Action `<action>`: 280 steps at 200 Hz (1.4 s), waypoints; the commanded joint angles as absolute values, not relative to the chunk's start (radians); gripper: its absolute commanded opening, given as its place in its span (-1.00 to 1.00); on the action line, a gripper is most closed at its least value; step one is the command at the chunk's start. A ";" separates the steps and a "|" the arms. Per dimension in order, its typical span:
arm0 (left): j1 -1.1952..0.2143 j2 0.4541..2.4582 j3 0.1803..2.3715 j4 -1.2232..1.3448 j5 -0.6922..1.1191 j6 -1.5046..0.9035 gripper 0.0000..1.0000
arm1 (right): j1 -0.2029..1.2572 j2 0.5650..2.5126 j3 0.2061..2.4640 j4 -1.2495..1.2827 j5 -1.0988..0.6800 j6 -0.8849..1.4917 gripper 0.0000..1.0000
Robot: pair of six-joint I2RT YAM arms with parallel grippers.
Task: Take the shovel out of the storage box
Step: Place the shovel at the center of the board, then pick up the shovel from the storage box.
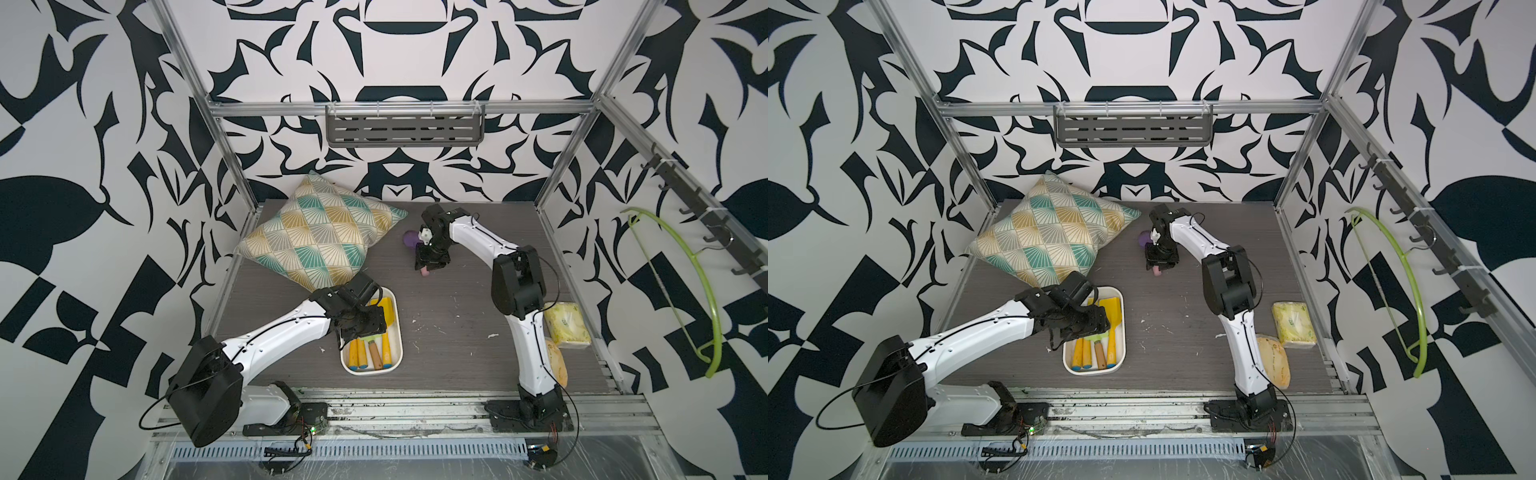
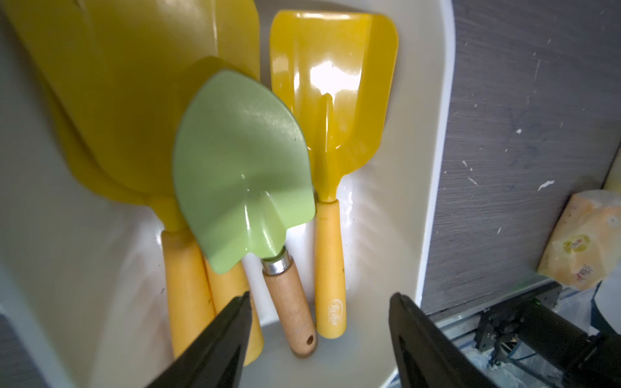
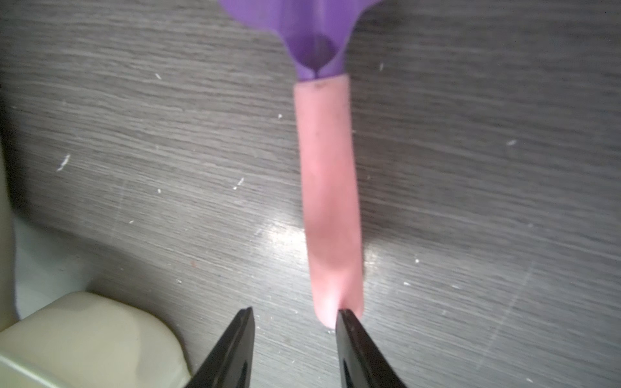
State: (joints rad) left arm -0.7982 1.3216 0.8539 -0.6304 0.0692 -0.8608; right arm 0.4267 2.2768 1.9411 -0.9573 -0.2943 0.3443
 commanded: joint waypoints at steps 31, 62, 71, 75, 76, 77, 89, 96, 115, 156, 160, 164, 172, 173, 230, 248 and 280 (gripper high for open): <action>-0.834 1.369 0.834 -0.666 0.037 -0.882 0.38 | 0.422 2.194 1.872 -0.879 -0.368 0.376 -0.22; -0.850 1.407 0.851 -0.666 0.019 -0.882 0.22 | 0.412 2.122 1.823 -0.864 -0.366 0.363 -0.24; -0.850 1.427 0.856 -0.666 0.019 -0.883 0.13 | 0.413 2.101 1.802 -0.854 -0.379 0.361 -0.25; -0.852 1.437 0.858 -0.666 0.020 -0.883 0.09 | 0.413 2.092 1.795 -0.853 -0.381 0.360 -0.25; -0.853 1.440 0.859 -0.666 0.021 -0.883 0.08 | 0.413 2.091 1.793 -0.853 -0.381 0.360 -0.25; -0.854 1.443 0.860 -0.666 0.021 -0.882 0.07 | 0.413 2.089 1.790 -0.853 -0.381 0.360 -0.25; -0.866 1.468 0.868 -0.667 0.012 -0.880 0.03 | 0.413 2.064 1.766 -0.853 -0.379 0.356 -0.26; -0.871 1.481 0.869 -0.669 0.006 -0.884 0.02 | 0.412 2.050 1.752 -0.853 -0.377 0.353 -0.26; -0.887 1.516 0.882 -0.707 -0.022 -0.889 -0.02 | 0.413 2.008 1.709 -0.851 -0.373 0.345 -0.27; -0.908 1.566 0.899 -0.724 -0.077 -0.883 -0.10 | 0.413 1.963 1.659 -0.846 -0.377 0.338 -0.29; -0.909 1.575 0.901 -0.724 -0.080 -0.879 -0.11 | 0.412 1.961 1.654 -0.845 -0.378 0.338 -0.29; -0.910 1.585 0.905 -0.724 -0.082 -0.875 -0.12 | 0.413 1.958 1.650 -0.843 -0.380 0.338 -0.29; -0.910 1.602 0.912 -0.724 -0.083 -0.867 -0.14 | 0.413 1.953 1.643 -0.841 -0.384 0.338 -0.29; -0.910 1.602 0.912 -0.724 -0.083 -0.867 -0.14 | 0.413 1.953 1.642 -0.841 -0.385 0.339 -0.30; -0.920 1.652 0.912 -0.724 -0.095 -0.851 -0.39 | 0.412 1.881 1.579 -0.843 -0.377 0.330 -0.31; -0.918 1.629 0.914 -0.724 -0.104 -0.834 -0.64 | 0.412 1.842 1.563 -0.832 -0.370 0.328 -0.31; -0.917 1.606 0.953 -0.724 -0.097 -0.817 -0.72 | 0.408 1.785 1.545 -0.812 -0.357 0.323 -0.32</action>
